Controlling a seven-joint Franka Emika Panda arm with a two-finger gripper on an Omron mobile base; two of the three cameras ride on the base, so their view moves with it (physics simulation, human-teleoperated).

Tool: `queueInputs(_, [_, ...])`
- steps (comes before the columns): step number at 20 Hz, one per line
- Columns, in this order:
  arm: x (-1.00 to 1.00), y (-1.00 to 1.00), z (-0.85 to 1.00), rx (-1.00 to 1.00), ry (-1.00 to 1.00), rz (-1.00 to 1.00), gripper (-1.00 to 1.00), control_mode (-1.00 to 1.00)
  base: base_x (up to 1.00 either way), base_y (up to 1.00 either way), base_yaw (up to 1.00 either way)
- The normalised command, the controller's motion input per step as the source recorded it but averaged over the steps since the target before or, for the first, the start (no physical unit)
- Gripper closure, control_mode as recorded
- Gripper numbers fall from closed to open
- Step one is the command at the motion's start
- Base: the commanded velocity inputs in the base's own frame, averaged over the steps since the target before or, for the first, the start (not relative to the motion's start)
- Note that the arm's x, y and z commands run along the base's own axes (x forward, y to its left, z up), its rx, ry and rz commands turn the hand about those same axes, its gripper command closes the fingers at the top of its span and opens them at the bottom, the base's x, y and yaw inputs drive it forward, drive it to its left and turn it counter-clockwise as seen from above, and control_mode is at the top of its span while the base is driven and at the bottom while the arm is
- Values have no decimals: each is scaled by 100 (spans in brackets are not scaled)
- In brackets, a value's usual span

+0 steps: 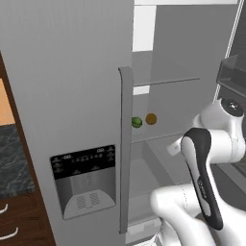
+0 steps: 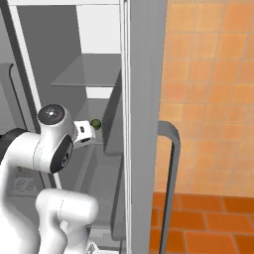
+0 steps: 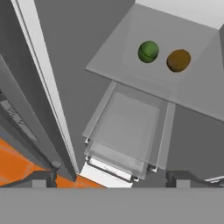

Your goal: Place one avocado and one steak in each tupperware on the nearby counter, to pack two identical lunches.

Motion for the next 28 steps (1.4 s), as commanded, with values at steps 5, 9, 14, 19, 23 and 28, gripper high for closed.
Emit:
queueInputs(5, [88, 19, -40, 0, -3, -1, -100, -100, 0, 0, 0])
queueInputs(9, [71, 1, -21, 6, -5, -29, -100, -100, 0, 0, 0])
queueInputs(14, [22, -6, -8, 21, 0, -49, -100, -100, 0, 0, 0])
queueInputs(19, [7, -34, -10, 21, -3, -16, -100, -100, 0, 0, 0])
queueInputs(23, [71, -21, -21, 12, 0, -4, -100, -100, 0, 0, 0])
queueInputs(28, [66, 7, -7, 1, 0, -3, -100, -100, 0, 0, 0])
